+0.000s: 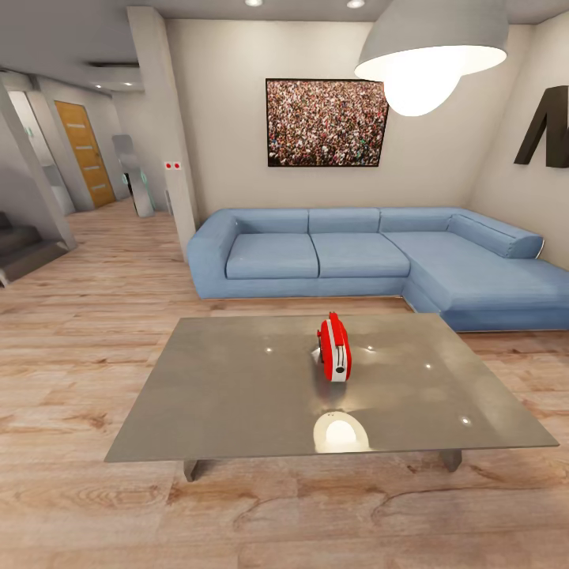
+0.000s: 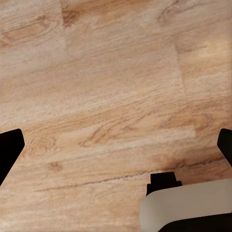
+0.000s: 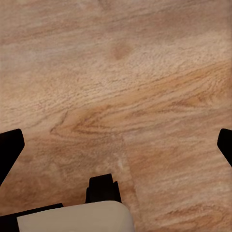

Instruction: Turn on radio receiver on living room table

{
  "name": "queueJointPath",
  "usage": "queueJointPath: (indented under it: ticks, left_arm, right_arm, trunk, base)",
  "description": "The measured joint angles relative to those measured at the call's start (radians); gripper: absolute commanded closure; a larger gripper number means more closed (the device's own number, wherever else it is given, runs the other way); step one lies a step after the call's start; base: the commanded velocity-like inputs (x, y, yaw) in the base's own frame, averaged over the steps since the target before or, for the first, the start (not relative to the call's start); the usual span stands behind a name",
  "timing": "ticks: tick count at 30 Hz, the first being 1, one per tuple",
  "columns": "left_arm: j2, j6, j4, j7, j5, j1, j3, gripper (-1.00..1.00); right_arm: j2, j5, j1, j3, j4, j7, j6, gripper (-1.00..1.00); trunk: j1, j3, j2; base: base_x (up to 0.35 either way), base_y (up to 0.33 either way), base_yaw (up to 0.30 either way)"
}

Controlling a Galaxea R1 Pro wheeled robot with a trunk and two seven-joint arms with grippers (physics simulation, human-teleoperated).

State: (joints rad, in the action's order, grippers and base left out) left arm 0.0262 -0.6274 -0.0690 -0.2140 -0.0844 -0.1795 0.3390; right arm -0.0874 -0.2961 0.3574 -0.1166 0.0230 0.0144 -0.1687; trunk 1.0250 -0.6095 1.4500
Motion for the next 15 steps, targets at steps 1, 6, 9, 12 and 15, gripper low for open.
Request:
queueJointPath:
  ticks: [1,6,9,12,15]
  left_arm:
    - [0.0,0.0,0.0,0.0,0.0,0.0,0.0,-1.0]
    - [0.001,0.0,0.0,0.0,0.0,0.0,0.0,-1.0]
    - [0.0,0.0,0.0,0.0,0.0,0.0,0.0,-1.0]
    - [0.0,0.0,0.0,0.0,0.0,0.0,0.0,-1.0]
    - [0.0,0.0,0.0,0.0,0.0,0.0,0.0,-1.0]
  right_arm:
    - [0.0,0.0,0.0,0.0,0.0,0.0,0.0,-1.0]
    - [0.0,0.0,0.0,0.0,0.0,0.0,0.0,-1.0]
    - [0.0,0.0,0.0,0.0,0.0,0.0,0.0,-1.0]
    - [0.0,0.0,0.0,0.0,0.0,0.0,0.0,-1.0]
    - [0.0,0.0,0.0,0.0,0.0,0.0,0.0,-1.0]
  trunk:
    - [0.0,0.0,0.0]
    - [0.0,0.0,0.0]
    - [0.0,0.0,0.0]
    - [0.0,0.0,0.0]
    - [0.0,0.0,0.0]
  base:
    - [0.0,0.0,0.0]
    - [0.0,0.0,0.0]
    - [0.0,0.0,0.0]
    - [0.0,0.0,0.0]
    - [0.0,0.0,0.0]
